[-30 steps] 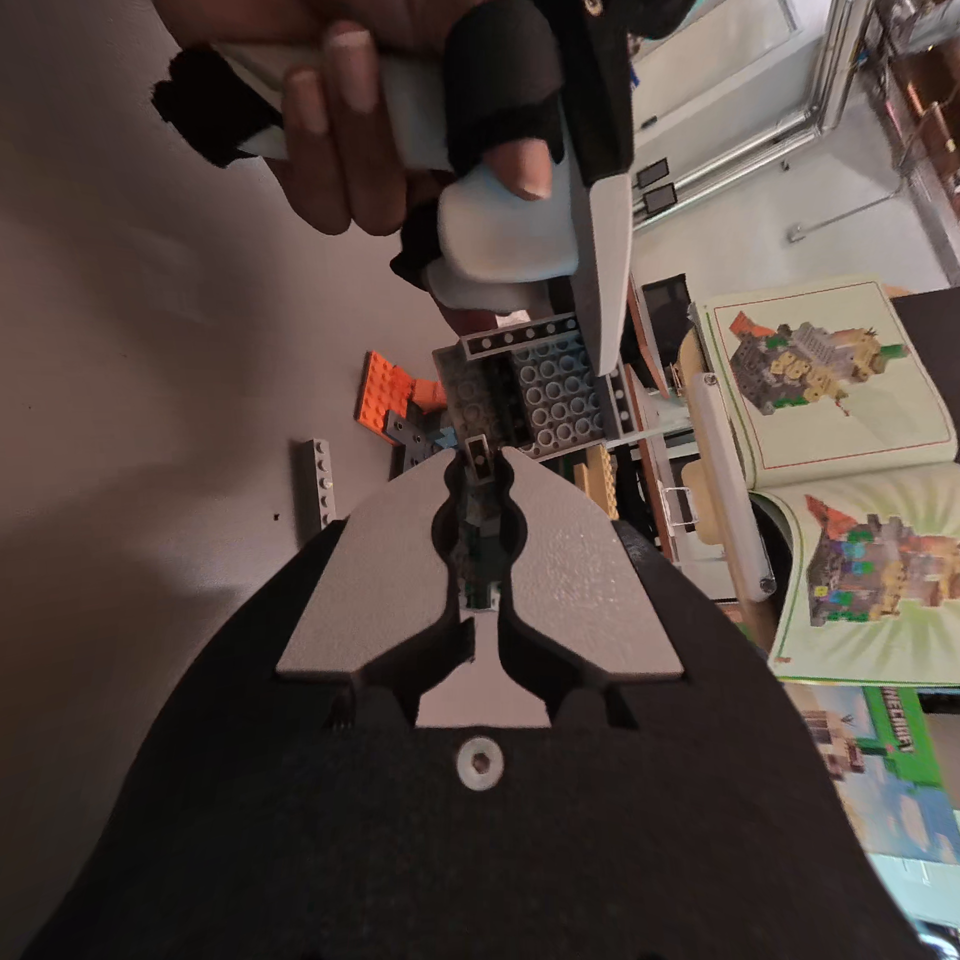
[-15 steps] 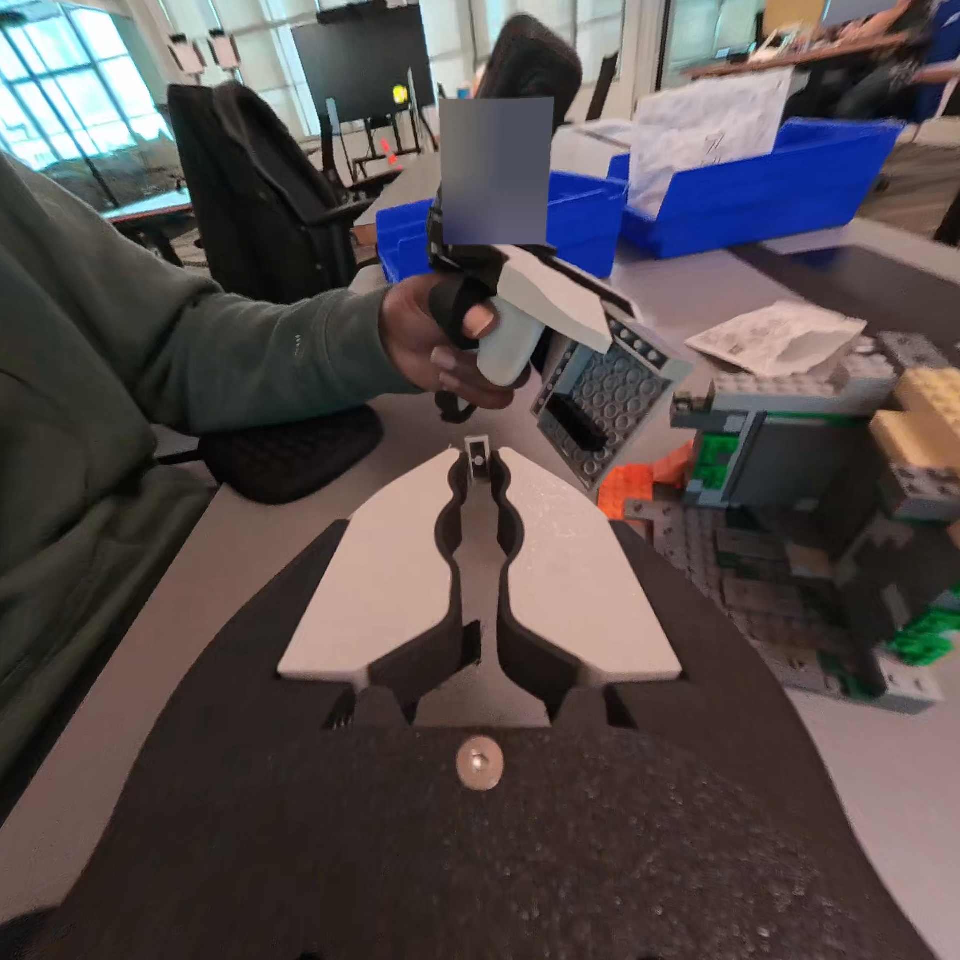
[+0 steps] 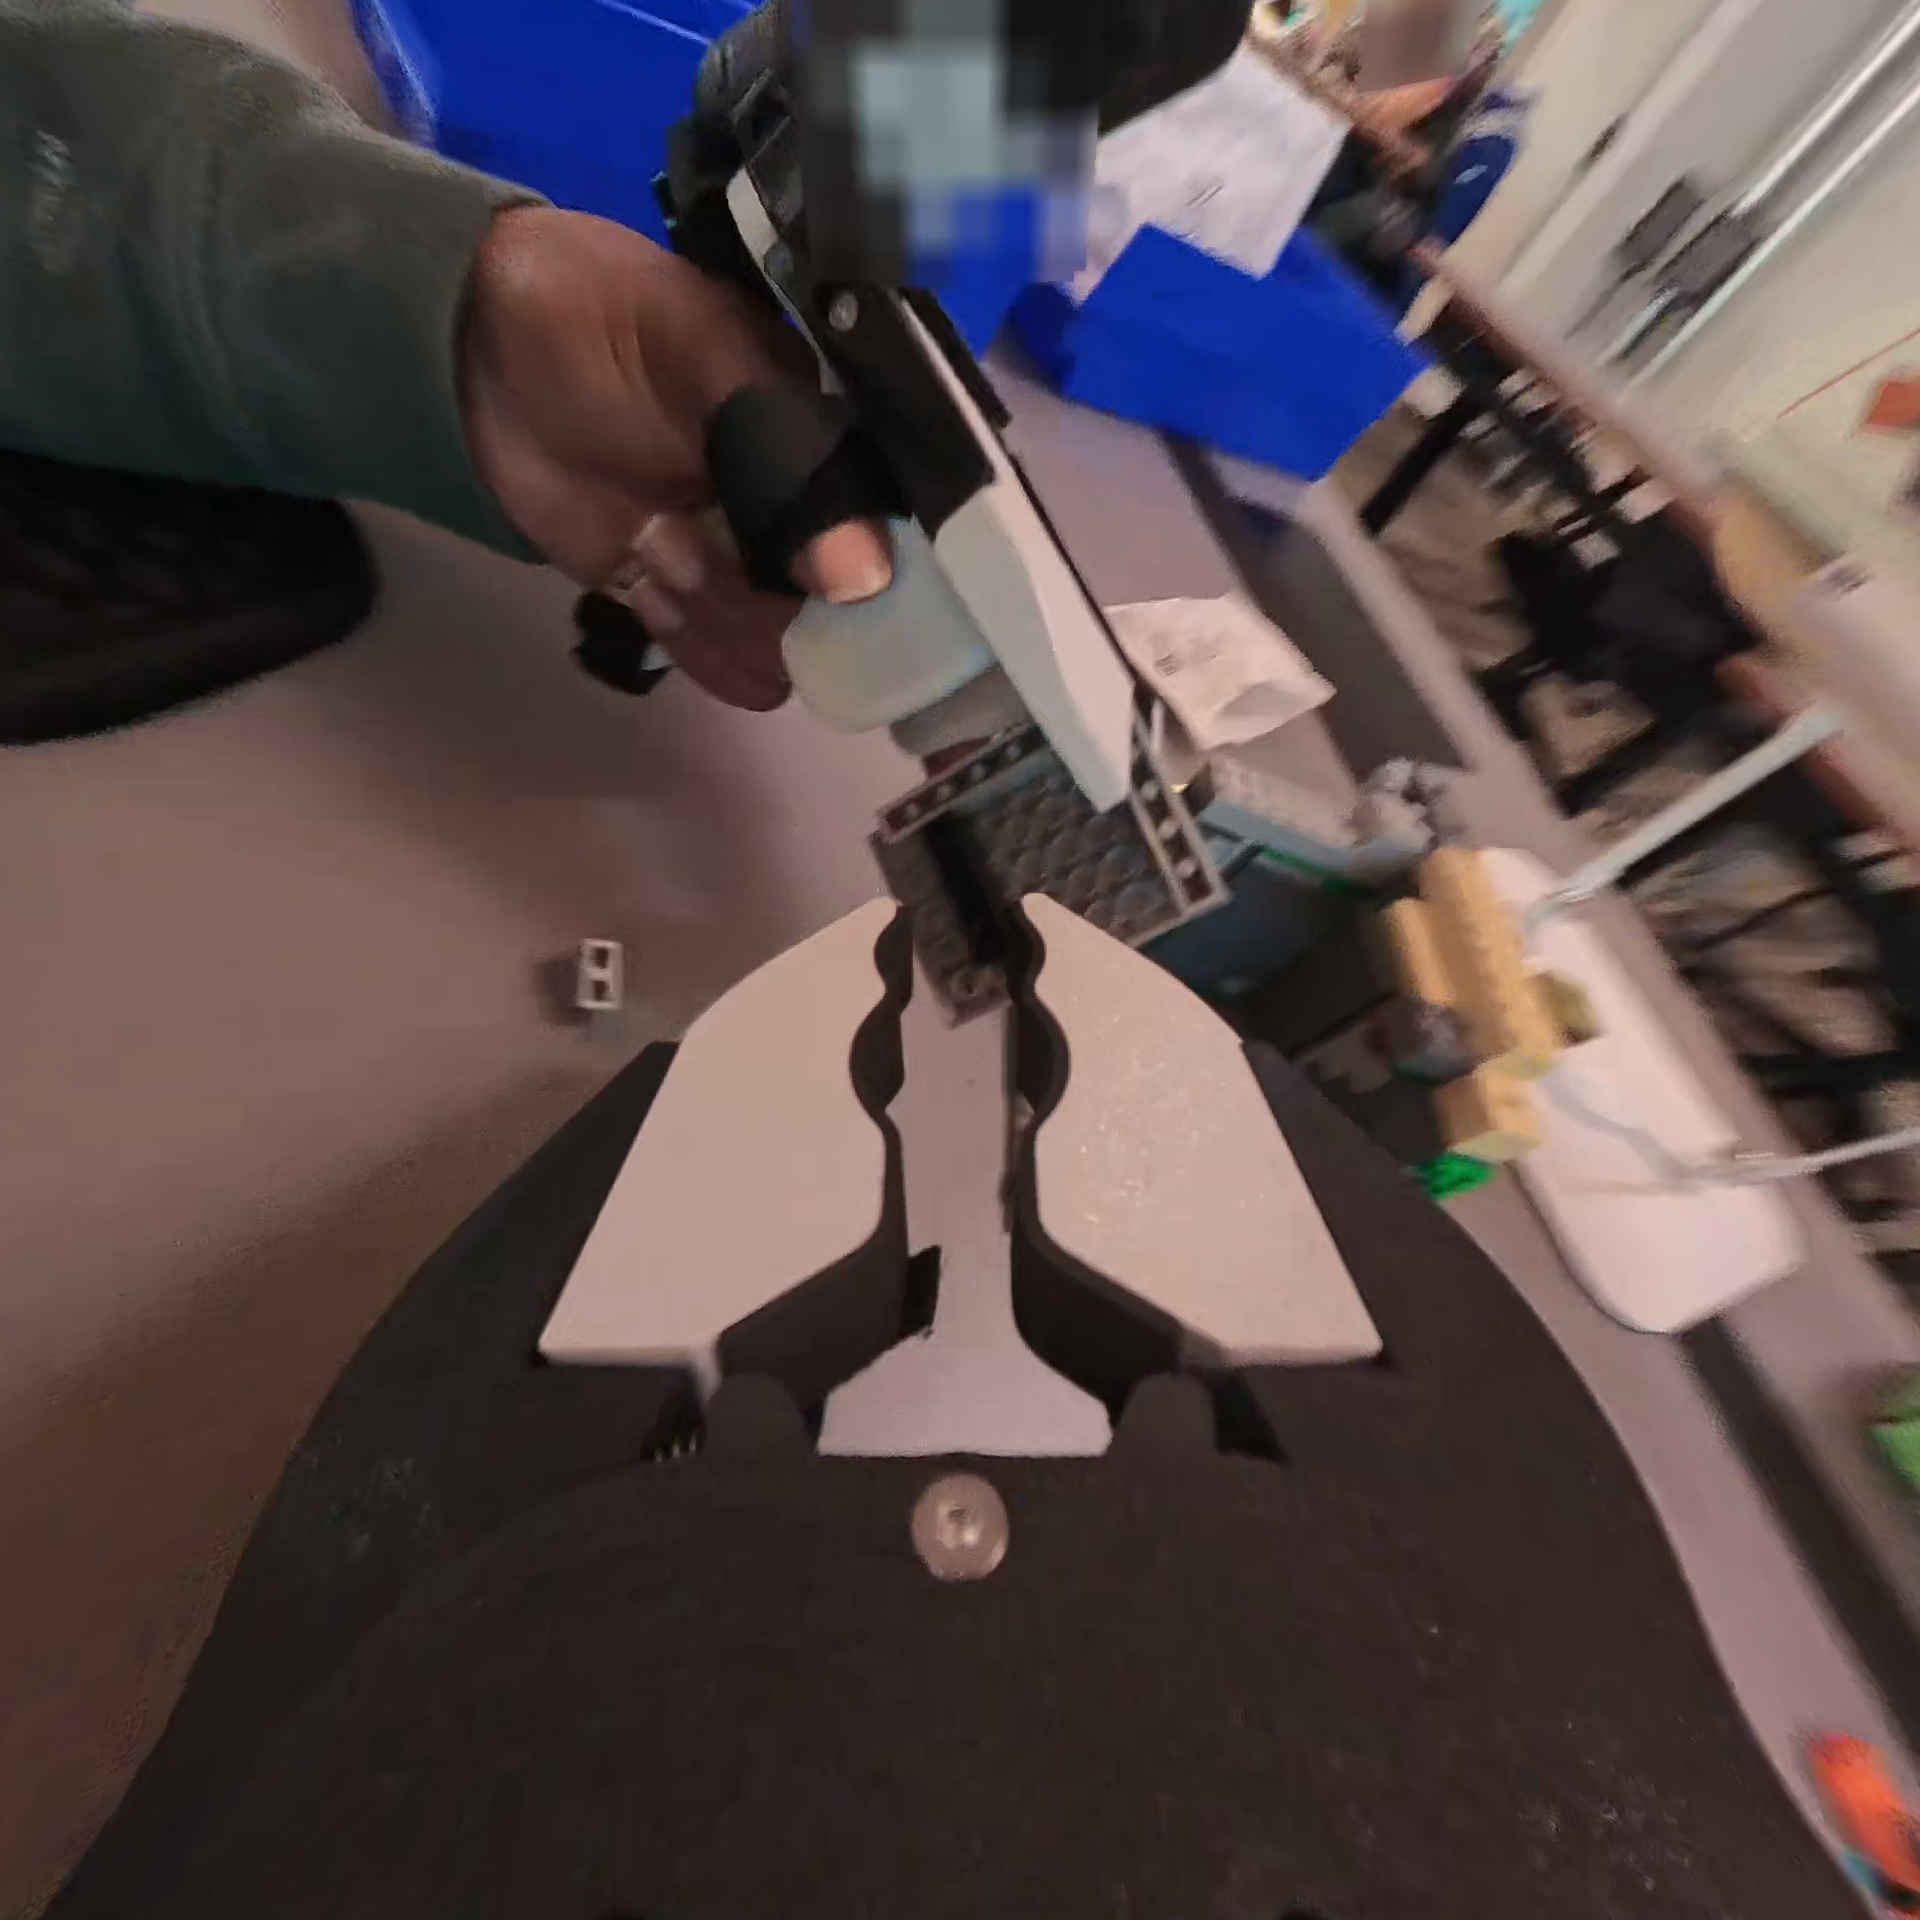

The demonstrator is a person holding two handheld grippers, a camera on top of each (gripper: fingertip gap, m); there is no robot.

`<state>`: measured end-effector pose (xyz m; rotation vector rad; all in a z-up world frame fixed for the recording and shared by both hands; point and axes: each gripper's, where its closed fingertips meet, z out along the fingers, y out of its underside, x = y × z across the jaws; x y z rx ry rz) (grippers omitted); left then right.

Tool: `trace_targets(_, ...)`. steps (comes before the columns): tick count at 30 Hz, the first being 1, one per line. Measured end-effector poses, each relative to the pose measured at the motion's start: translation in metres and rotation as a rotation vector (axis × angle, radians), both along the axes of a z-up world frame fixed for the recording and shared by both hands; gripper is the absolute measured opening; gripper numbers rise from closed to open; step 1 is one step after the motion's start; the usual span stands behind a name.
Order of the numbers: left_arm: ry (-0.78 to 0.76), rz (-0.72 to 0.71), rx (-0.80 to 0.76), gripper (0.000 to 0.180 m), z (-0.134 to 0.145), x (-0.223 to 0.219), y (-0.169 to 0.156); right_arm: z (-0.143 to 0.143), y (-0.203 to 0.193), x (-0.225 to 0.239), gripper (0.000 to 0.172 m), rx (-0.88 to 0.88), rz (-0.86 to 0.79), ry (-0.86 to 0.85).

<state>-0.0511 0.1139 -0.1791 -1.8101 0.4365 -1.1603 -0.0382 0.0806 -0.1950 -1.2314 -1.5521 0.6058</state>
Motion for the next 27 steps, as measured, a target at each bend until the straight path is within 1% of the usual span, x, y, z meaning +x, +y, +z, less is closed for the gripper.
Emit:
trace_targets(2, 0.013, 0.002, -0.01, 0.016, -0.003, 0.002, 0.0, -0.001, 0.002, -0.002, 0.017, 0.146, -0.034, -0.033)
trace_targets(4, 0.018, 0.0, -0.02, 0.016, -0.005, 0.005, -0.001, -0.009, 0.002, -0.006, 0.019, 0.26, -0.048, -0.09)
trace_targets(7, 0.017, -0.016, -0.039, 0.016, -0.007, 0.011, -0.004, -0.015, 0.006, -0.011, 0.016, 0.443, -0.084, -0.156)
trace_targets(9, 0.023, -0.017, -0.046, 0.016, -0.008, 0.013, -0.005, -0.02, 0.007, -0.012, 0.012, 0.536, -0.081, -0.199)
trace_targets(10, 0.023, -0.027, -0.041, 0.015, -0.007, 0.014, -0.006, -0.022, 0.006, -0.012, 0.008, 0.563, -0.073, -0.211)
trace_targets(11, 0.025, -0.034, -0.037, 0.015, -0.007, 0.014, -0.006, -0.021, 0.005, -0.012, 0.007, 0.564, -0.072, -0.216)
trace_targets(13, 0.039, -0.04, -0.004, 0.015, -0.005, 0.015, -0.008, -0.019, 0.002, -0.012, 0.008, 0.47, -0.065, -0.209)
trace_targets(16, 0.111, -0.064, 0.07, 0.016, -0.005, 0.02, -0.013, -0.018, -0.004, -0.009, 0.008, 0.278, -0.027, -0.186)
trace_targets(17, 0.143, -0.046, 0.096, 0.016, -0.005, 0.019, -0.011, -0.021, -0.008, -0.007, 0.007, 0.206, 0.005, -0.195)
trace_targets(19, 0.264, 0.008, 0.177, 0.016, -0.01, 0.009, -0.003, -0.025, -0.02, -0.006, 0.007, 0.062, 0.068, -0.18)
trace_targets(22, 0.276, 0.022, 0.204, 0.016, -0.005, 0.001, -0.002, -0.036, -0.025, 0.001, 0.007, -0.024, 0.11, -0.263)
trace_targets(25, 0.363, 0.035, 0.284, 0.015, -0.006, -0.002, -0.001, -0.056, -0.019, 0.016, 0.015, -0.075, 0.098, -0.365)
trace_targets(27, 0.415, 0.019, 0.34, 0.015, -0.008, 0.001, -0.003, -0.062, -0.016, 0.023, 0.02, -0.082, 0.097, -0.39)
